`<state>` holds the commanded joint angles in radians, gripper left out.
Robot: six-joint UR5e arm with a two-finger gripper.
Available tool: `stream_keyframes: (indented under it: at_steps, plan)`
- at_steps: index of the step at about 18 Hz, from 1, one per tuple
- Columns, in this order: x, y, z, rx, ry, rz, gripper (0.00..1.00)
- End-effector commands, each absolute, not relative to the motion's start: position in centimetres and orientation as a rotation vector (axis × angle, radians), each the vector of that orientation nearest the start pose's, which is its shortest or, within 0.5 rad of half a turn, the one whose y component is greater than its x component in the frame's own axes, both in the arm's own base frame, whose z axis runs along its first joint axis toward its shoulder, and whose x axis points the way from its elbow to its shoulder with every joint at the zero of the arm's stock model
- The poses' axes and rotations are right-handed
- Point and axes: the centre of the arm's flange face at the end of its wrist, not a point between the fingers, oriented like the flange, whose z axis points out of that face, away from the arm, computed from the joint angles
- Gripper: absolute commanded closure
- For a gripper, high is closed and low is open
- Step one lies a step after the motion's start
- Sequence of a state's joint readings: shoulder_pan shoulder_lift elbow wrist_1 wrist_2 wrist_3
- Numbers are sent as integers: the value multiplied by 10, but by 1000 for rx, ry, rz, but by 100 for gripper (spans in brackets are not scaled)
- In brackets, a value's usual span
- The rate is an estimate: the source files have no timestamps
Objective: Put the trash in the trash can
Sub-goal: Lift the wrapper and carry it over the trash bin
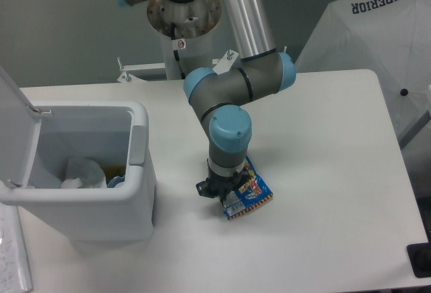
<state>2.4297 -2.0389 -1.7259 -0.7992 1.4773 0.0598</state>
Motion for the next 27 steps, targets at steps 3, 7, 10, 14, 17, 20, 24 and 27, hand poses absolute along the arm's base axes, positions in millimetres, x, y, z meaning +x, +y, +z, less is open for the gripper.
stream_keyframes:
  at_steps: [3,7,10,14,17,20,24,27]
  plan:
    - [-407,515,314,-2540,-1100,-89,100]
    - [-440,499,412,-2310,-1085,-132,100]
    - [-447,494,486,-2169,-1039,-156,100]
    - [-422,482,574,-2015,-1024,-181,100]
    - [-392,472,635,-1936,-976,-153,100]
    - [-355,470,665,-1915,-919,-172,100]
    - [-293,482,676,-1950,-806,-211,100]
    - [-246,495,677,-1986,-716,-253,100]
